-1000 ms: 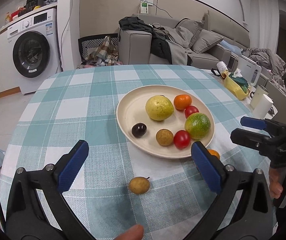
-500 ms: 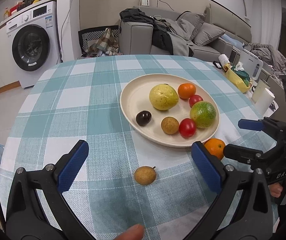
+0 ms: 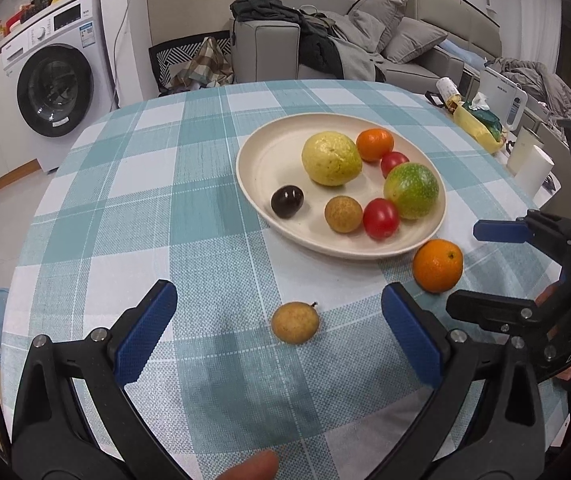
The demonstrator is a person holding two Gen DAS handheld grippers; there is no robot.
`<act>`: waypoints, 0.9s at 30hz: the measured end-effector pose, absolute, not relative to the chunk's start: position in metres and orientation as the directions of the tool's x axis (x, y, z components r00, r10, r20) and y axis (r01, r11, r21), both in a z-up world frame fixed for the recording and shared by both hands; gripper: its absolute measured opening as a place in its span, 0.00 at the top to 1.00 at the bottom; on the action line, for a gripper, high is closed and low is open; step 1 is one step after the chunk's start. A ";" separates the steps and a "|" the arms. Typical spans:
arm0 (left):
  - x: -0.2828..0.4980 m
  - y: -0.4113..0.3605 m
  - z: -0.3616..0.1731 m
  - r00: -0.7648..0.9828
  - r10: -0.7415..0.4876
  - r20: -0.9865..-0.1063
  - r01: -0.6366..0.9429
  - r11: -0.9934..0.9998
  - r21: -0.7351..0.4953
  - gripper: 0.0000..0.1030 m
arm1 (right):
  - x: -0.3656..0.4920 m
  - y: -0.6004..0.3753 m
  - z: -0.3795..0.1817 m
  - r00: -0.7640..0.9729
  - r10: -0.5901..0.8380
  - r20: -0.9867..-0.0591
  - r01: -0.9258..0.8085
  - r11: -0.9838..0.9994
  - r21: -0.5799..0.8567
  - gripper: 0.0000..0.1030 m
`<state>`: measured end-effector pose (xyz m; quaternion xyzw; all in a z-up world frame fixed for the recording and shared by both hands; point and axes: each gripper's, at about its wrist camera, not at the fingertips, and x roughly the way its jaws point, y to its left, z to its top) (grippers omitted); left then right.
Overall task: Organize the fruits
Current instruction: 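Grasp a small brown pear with the left tool while the right tool grasps an orange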
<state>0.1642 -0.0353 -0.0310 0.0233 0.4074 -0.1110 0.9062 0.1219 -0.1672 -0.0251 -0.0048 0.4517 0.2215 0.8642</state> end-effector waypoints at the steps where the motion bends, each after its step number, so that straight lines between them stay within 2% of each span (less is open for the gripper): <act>1: 0.165 -0.035 -0.033 0.637 -0.186 -0.748 0.221 0.974 -0.053 0.01 | 0.122 -0.167 -0.025 0.493 0.380 -0.783 -0.389 0.901 0.192 0.01; 3: 0.164 -0.035 -0.034 0.628 -0.190 -0.755 0.227 0.972 -0.057 0.01 | 0.121 -0.167 -0.026 0.491 0.384 -0.783 -0.391 0.899 0.196 0.03; 9: 0.166 -0.037 -0.037 0.613 -0.201 -0.764 0.241 0.969 -0.061 0.08 | 0.123 -0.166 -0.030 0.461 0.405 -0.790 -0.402 0.888 0.221 0.19; 13: 0.165 -0.042 -0.040 0.605 -0.206 -0.769 0.271 0.962 -0.045 0.12 | 0.121 -0.163 -0.031 0.448 0.418 -0.790 -0.419 0.879 0.228 0.25; 20: 0.167 -0.047 -0.048 0.584 -0.196 -0.788 0.281 0.959 -0.031 0.25 | 0.120 -0.162 -0.033 0.438 0.431 -0.789 -0.426 0.872 0.240 0.37; 24: 0.169 -0.046 -0.051 0.577 -0.194 -0.794 0.279 0.960 -0.032 0.26 | 0.120 -0.163 -0.031 0.459 0.424 -0.781 -0.419 0.878 0.230 0.46; 27: 0.169 -0.045 -0.052 0.575 -0.190 -0.796 0.280 0.960 -0.027 0.28 | 0.122 -0.166 -0.030 0.460 0.427 -0.779 -0.410 0.880 0.240 0.46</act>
